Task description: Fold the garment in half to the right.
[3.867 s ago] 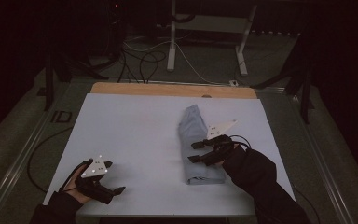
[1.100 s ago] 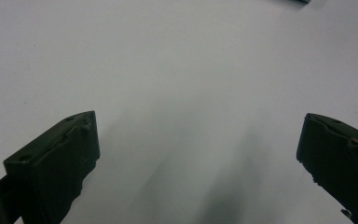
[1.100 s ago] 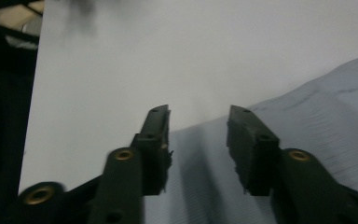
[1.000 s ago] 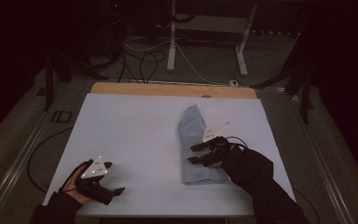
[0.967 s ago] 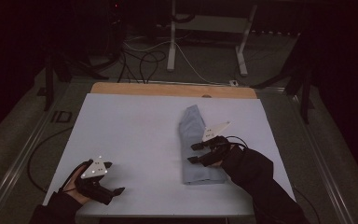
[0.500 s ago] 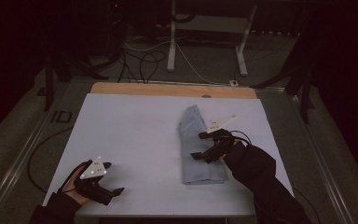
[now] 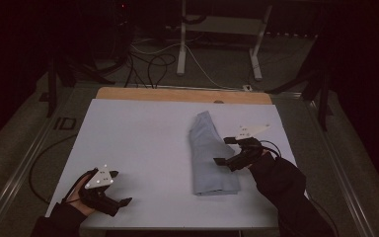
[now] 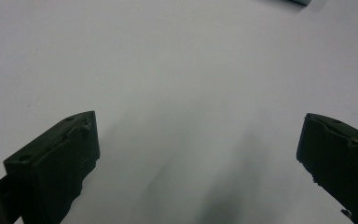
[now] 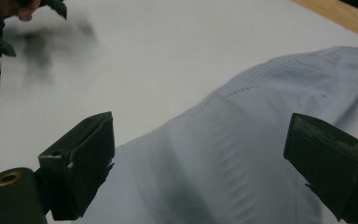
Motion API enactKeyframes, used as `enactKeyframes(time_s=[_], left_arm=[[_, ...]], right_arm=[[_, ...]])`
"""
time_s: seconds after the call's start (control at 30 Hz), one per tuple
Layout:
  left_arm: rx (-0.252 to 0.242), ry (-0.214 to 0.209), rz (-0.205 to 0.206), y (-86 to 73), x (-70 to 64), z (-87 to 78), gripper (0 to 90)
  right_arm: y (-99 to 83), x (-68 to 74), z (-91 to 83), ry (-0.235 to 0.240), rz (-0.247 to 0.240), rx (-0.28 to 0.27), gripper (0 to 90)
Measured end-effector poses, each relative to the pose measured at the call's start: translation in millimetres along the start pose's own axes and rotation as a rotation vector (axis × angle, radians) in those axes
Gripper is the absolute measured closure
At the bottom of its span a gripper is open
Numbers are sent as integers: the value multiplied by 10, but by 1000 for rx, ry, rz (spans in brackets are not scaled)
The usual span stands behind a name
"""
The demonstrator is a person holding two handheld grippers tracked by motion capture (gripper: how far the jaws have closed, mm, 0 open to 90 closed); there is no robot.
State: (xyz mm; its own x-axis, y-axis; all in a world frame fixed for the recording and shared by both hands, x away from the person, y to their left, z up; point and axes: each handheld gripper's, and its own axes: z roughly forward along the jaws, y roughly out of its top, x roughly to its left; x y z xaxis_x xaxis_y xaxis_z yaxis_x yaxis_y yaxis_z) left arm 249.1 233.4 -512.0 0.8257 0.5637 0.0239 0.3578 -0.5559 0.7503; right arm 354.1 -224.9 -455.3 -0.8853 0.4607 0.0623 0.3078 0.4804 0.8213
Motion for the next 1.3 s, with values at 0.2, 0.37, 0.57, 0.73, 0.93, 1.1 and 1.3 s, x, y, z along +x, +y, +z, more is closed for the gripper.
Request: enactKeyframes(time_s=[0.2,0.37,0.57,0.73,0.93,1.1,1.3], left_arm=[[-3,3,-1,-2,10,-6,3],[0,3,2,3,1,-3,3],[-3,3,-2,2,6,-1,3],[-16,-5,-9,3,0,6,3],[-22,-8,-5,4,0,1,4],[-22,-7,-4,3,-1,3,3],[-24,-5,-4,5,-4,1,3]], right_arm=[[-206,-28,-122,-40,37,9,86],[-412,-64,-191,-82,72,11,87],[-640,-77,-240,-130,104,11,87],[-797,-78,-279,-152,147,13,87],[-974,-26,-294,-190,135,37,87],[-1097,14,-333,-178,153,43,87],[-1165,97,-369,-199,147,50,87]])
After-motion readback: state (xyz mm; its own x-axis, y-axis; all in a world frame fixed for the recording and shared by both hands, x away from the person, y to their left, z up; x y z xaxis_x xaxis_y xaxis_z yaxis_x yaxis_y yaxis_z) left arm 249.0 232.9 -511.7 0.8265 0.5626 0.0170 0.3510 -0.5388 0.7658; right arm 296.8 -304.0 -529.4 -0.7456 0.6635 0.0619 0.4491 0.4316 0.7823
